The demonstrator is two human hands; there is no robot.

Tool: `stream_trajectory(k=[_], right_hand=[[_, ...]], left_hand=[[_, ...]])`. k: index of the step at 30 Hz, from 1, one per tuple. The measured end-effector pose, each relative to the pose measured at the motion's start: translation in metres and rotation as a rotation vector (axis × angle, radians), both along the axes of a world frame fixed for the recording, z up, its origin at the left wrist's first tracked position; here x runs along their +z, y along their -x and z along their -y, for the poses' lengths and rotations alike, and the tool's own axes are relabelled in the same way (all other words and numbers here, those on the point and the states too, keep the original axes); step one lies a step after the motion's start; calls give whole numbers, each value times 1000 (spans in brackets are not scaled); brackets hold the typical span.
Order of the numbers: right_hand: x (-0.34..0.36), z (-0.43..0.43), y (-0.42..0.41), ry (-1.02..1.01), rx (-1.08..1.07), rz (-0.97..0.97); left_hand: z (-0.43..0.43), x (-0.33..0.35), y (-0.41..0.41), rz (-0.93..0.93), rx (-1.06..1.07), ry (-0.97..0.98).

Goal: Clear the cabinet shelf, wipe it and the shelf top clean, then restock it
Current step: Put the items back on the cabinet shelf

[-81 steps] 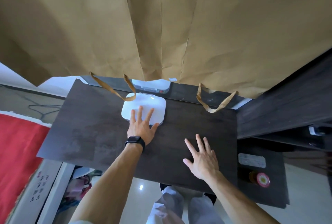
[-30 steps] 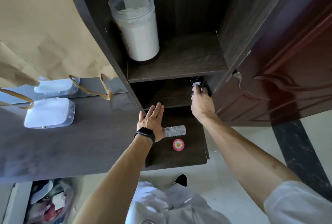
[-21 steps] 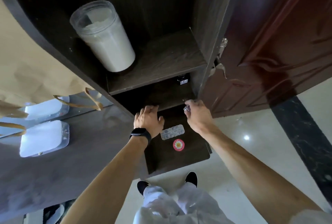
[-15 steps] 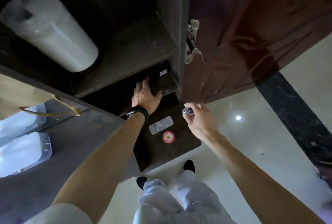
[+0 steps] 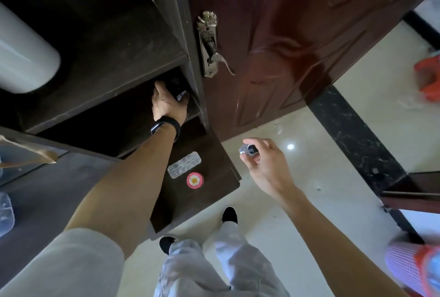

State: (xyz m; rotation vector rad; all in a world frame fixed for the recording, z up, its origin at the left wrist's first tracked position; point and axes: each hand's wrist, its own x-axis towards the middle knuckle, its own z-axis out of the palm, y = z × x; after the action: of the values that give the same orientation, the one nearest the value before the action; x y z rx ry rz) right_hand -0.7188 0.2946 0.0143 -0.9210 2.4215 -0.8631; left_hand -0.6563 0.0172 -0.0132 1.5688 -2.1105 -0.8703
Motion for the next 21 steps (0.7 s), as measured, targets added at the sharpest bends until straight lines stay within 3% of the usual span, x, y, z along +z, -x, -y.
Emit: stream_trajectory(k=[7, 14, 18, 21], right_hand=[[1, 0, -16, -25, 90, -13], [-7, 39, -68, -127, 313, 54], [-16, 76, -117, -174, 516, 28], [-24, 103, -161, -173, 646, 34]], left_hand=[[-31, 9, -38, 153, -240, -29], [-90, 28, -163, 299, -505, 116], [-94, 22, -254, 375, -418, 170], [-92, 14, -317, 386, -204, 34]])
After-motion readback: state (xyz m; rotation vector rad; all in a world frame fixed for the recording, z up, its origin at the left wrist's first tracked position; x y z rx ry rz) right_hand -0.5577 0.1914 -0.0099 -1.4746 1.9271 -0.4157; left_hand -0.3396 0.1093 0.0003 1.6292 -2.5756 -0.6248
